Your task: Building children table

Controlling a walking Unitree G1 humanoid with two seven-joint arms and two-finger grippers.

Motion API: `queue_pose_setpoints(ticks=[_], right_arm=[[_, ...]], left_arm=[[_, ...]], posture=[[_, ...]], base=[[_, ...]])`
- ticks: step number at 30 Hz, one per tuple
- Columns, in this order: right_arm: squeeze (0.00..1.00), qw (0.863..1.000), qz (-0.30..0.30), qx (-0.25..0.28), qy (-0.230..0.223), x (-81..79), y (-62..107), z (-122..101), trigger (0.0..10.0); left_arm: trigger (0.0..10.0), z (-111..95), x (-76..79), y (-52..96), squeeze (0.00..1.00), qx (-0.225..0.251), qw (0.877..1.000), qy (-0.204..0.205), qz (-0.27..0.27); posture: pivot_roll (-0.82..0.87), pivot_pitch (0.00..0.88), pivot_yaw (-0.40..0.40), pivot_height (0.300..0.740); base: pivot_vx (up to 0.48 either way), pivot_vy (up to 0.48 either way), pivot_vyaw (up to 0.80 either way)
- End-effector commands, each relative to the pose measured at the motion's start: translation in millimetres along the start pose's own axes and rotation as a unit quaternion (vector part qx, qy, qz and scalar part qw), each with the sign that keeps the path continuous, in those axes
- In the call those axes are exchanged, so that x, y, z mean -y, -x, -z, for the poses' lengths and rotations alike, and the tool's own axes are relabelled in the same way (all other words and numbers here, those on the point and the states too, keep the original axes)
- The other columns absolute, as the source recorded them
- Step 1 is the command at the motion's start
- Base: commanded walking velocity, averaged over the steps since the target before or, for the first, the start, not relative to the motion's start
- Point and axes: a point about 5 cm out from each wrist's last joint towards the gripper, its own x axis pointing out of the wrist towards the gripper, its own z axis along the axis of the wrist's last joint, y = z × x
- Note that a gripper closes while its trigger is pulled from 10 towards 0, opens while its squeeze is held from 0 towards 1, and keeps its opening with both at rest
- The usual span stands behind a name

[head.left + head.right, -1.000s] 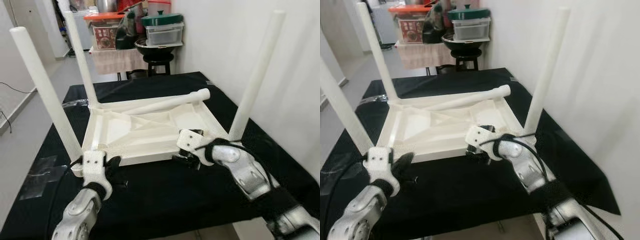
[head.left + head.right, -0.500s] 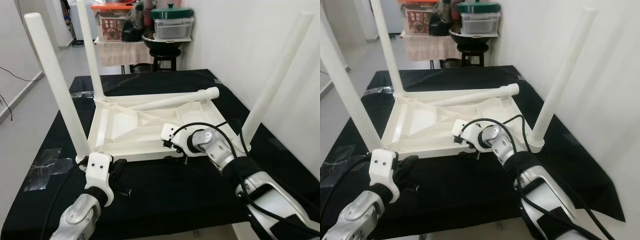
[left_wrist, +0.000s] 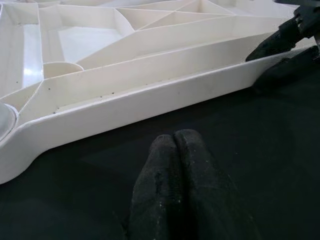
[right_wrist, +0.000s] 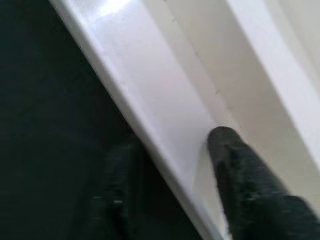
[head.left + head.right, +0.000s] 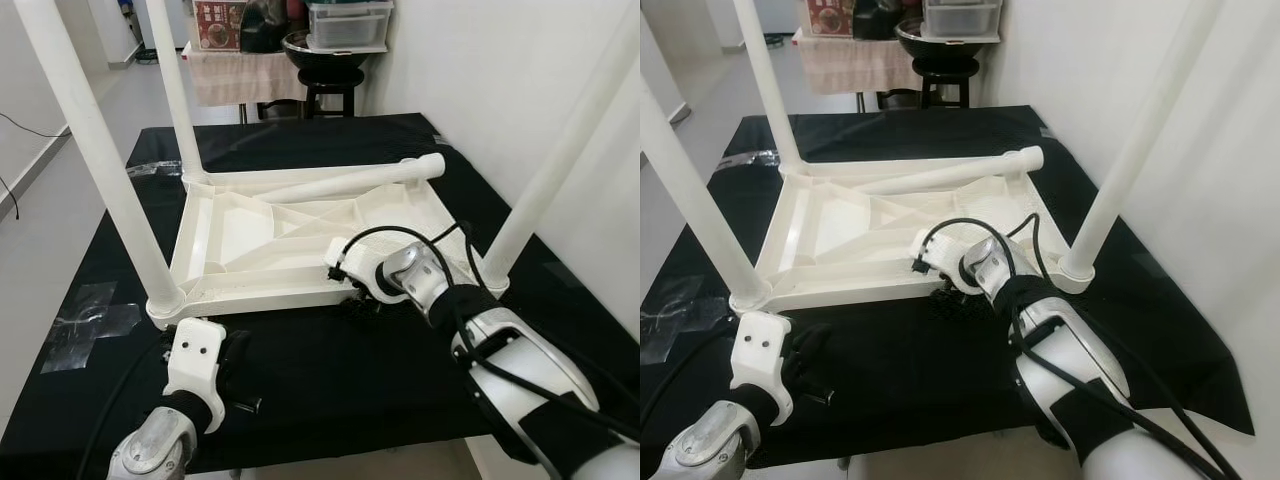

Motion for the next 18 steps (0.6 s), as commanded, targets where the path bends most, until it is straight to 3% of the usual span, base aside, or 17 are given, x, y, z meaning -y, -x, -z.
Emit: queue_pose_setpoints(ticks=[1, 9, 13, 16, 17, 18], right_arm=[[0.00, 0.999, -0.004, -0.043, -0.015, -0.4, -1.9, 18, 0.0], [0.00, 0.997, -0.055, -0.049, -0.011, -3.3, 0.5, 16, 0.0], [0.00, 0.982, -0.181, 0.013, -0.047, -19.2, 3.2, -10, 0.0], [0.00, 0.978, -0.200, 0.025, -0.053, -21.6, 4.1, -15, 0.0], [0.00, 0.972, -0.215, 0.060, -0.070, -28.6, 3.5, -31, 0.0], [0.00, 0.972, -0.215, 0.060, -0.070, -28.6, 3.5, -31, 0.0]], left_arm=[[10.0, 2, 2.1, 3.0, 0.00, -0.011, 1.000, -0.001, 0.002], [10.0, 4, 3.3, 2.7, 0.00, -0.013, 1.000, 0.004, 0.002], [10.0, 5, 3.4, 1.4, 0.00, -0.014, 1.000, 0.006, 0.000], [10.0, 5, 3.3, 1.4, 0.00, -0.014, 1.000, 0.007, 0.000], [10.0, 6, 3.3, 0.5, 0.00, -0.014, 1.000, 0.006, 0.000], [10.0, 6, 3.3, 0.5, 0.00, -0.014, 1.000, 0.006, 0.000]], posture=[[0.01, 0.146, -0.063, 0.740], [0.01, 0.124, -0.070, 0.740], [0.00, 0.101, -0.072, 0.740], [0.00, 0.101, -0.072, 0.740], [0.00, 0.088, -0.068, 0.740], [0.00, 0.088, -0.068, 0.740]], base=[[0.000, 0.000, 0.00], [0.000, 0.000, 0.00], [0.000, 0.000, 0.00], [0.000, 0.000, 0.00], [0.000, 0.000, 0.00], [0.000, 0.000, 0.00]])
